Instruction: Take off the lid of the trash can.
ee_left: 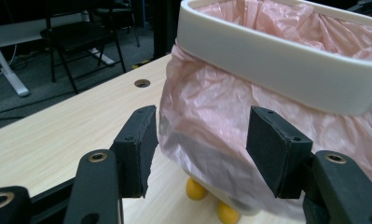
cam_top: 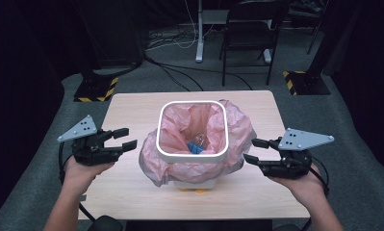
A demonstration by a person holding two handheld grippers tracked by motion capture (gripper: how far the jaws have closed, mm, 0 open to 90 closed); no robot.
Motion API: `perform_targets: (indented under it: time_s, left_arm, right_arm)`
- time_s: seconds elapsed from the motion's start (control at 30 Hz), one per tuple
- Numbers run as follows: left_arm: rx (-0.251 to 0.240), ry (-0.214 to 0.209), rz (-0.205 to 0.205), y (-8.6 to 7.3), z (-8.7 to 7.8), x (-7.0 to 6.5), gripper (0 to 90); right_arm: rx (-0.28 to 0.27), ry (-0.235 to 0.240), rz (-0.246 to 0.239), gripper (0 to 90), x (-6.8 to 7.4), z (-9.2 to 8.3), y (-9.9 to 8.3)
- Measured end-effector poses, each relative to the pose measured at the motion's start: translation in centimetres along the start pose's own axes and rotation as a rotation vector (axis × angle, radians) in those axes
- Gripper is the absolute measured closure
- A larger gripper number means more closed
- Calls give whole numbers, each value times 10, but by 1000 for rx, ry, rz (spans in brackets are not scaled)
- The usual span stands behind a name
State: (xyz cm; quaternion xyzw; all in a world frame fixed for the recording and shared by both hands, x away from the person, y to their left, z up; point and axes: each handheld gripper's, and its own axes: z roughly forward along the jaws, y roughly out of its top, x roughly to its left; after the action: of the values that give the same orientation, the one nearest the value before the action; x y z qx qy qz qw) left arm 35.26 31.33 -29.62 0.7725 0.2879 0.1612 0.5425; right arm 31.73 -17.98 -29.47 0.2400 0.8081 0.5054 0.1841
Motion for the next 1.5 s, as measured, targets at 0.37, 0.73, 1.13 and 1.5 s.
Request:
perform_targets:
  time_s: [0.37,0.73,1.13,1.5]
  left_arm:
    - [-11,-20,17,24,18,4,448]
    - [18,-56,38,44,33,7,464]
    - [30,-78,43,68,51,14,500]
    - [46,-73,37,81,79,18,540]
  right_arm:
    - [14,61,-25,516,-2,3,15]
    - [7,106,-49,512,0,5,25]
    - [6,171,-73,539,3,12,41]
    - [-7,246,-118,572,14,21,55]
